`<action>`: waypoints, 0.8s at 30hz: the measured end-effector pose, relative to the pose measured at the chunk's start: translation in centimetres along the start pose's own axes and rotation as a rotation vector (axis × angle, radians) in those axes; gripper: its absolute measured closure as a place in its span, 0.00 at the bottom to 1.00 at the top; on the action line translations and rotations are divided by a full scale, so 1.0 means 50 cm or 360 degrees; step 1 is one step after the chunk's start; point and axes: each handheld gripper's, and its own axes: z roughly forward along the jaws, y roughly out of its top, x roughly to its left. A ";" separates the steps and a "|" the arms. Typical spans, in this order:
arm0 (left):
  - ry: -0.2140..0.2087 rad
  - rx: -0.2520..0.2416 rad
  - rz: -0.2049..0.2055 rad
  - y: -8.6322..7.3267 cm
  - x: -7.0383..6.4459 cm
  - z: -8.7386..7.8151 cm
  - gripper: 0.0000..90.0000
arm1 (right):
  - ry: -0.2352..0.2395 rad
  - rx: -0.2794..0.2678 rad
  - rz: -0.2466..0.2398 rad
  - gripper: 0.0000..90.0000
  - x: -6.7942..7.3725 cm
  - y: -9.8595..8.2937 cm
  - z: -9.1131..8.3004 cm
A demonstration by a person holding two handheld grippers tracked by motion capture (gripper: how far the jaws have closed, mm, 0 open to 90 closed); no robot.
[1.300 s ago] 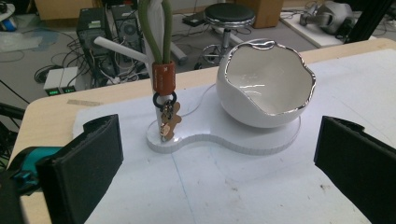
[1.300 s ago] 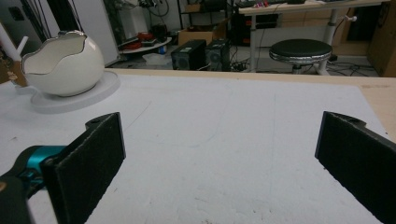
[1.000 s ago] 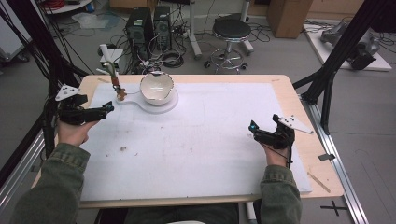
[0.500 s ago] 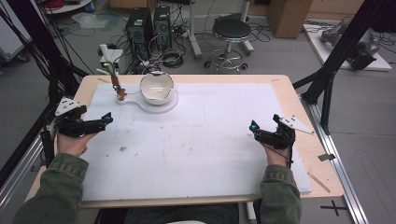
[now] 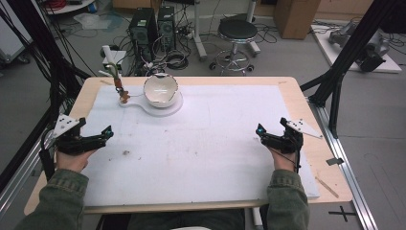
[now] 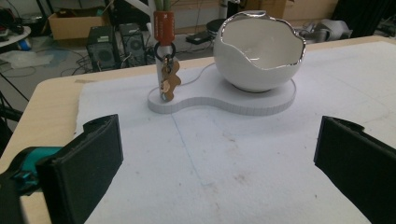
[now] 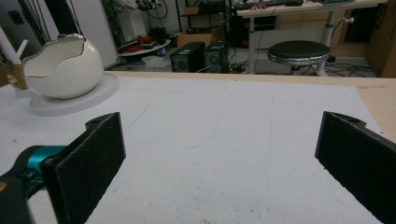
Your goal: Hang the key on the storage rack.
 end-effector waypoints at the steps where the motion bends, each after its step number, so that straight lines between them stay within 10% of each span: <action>1: 0.0010 -0.0005 -0.0002 -0.006 0.000 -0.002 0.02 | 0.0000 0.0003 0.0004 0.01 0.001 0.000 0.000; 24: 0.0104 -0.0047 -0.0139 -0.061 0.020 -0.035 0.02 | 0.0000 0.0004 -0.0011 0.01 0.002 -0.002 -0.004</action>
